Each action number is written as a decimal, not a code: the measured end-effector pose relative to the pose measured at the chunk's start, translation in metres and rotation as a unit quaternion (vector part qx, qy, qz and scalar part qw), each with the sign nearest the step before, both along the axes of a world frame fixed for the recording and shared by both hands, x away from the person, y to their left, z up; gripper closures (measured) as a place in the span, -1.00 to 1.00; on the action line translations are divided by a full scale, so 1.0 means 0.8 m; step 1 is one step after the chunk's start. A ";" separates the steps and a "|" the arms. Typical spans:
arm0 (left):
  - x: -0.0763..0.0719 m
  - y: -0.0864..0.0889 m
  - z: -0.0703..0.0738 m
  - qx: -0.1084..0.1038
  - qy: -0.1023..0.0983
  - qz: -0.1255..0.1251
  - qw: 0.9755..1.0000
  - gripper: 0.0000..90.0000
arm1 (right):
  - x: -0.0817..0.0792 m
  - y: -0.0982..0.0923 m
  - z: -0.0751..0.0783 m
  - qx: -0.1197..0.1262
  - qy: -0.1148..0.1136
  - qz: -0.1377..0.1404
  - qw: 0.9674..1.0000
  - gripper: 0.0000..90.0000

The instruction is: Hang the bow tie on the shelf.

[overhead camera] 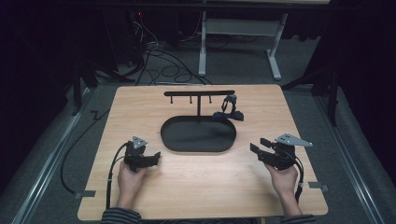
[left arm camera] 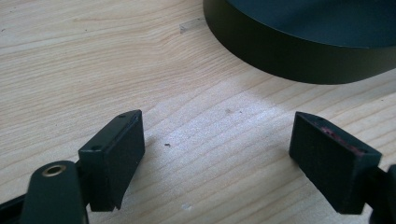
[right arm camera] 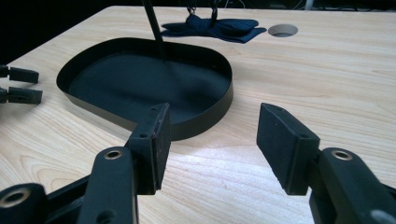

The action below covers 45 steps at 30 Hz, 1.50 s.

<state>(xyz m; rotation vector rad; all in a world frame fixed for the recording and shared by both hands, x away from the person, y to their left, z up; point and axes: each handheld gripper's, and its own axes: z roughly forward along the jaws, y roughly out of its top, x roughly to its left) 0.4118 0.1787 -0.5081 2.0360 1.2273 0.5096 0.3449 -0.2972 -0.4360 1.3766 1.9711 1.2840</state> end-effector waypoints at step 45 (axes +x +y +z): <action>0.000 0.000 0.000 0.000 0.000 0.000 1.000 -0.59 | 0.029 0.025 -0.059 -0.056 0.059 -0.010 0.997 0.07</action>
